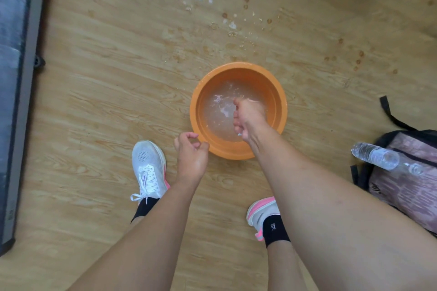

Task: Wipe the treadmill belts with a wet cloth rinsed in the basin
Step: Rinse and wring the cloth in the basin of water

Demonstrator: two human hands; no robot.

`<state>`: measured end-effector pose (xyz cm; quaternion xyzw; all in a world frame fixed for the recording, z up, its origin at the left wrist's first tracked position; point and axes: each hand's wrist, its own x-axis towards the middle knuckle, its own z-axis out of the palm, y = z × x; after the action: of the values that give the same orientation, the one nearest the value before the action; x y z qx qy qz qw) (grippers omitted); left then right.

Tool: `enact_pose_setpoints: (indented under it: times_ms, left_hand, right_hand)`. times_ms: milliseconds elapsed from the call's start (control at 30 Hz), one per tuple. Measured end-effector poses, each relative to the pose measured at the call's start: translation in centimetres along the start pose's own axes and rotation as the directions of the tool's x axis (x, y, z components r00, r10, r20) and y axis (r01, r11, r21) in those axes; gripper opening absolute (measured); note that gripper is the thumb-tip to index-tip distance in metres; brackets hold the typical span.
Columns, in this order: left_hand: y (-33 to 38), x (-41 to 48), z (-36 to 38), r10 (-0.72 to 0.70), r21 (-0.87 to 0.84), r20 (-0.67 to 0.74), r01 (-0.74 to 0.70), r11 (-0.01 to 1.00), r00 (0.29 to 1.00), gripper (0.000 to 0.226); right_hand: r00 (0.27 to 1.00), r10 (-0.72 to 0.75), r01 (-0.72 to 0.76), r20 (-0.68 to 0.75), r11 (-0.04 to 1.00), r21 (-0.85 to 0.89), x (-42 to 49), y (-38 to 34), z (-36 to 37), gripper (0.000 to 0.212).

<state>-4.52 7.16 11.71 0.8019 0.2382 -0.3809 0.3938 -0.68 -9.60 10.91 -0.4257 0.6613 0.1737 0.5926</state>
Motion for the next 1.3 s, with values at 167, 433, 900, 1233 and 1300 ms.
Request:
enact_pose_setpoints:
  times_ms: [167,433,900,1233,1300]
  left_hand:
    - [1.2,1.4,-0.5,0.04,0.022,-0.019,-0.039,0.999,0.999,0.027]
    - [4.5,1.3,1.4,0.261,-0.101,0.132,-0.249,0.963,0.956,0.016]
    - [6.6,3.4,1.7,0.039,-0.179,0.295,0.015,0.984,0.955,0.008]
    - [8.0,3.8,3.3,-0.032,0.073,0.013,0.031,0.997,0.999,0.054]
    - [8.2,3.3,3.6,-0.018,0.083,0.01,0.017,0.996,1.0,0.051]
  right_hand:
    - [0.999,-0.001,0.003,0.037,0.998,-0.058,0.0,0.6,-0.2,0.012]
    - [0.995,-0.009,-0.002,0.104,0.995,0.103,-1.0,2.4,-1.5,0.029]
    - [0.995,-0.047,0.016,0.088,0.945,0.326,-4.8,5.8,-7.8,0.012]
    - [1.0,-0.006,-0.001,0.022,0.959,0.283,-2.7,5.1,-6.0,0.009]
    - [0.999,-0.027,0.014,0.046,0.966,0.26,-3.1,5.2,-5.2,0.006]
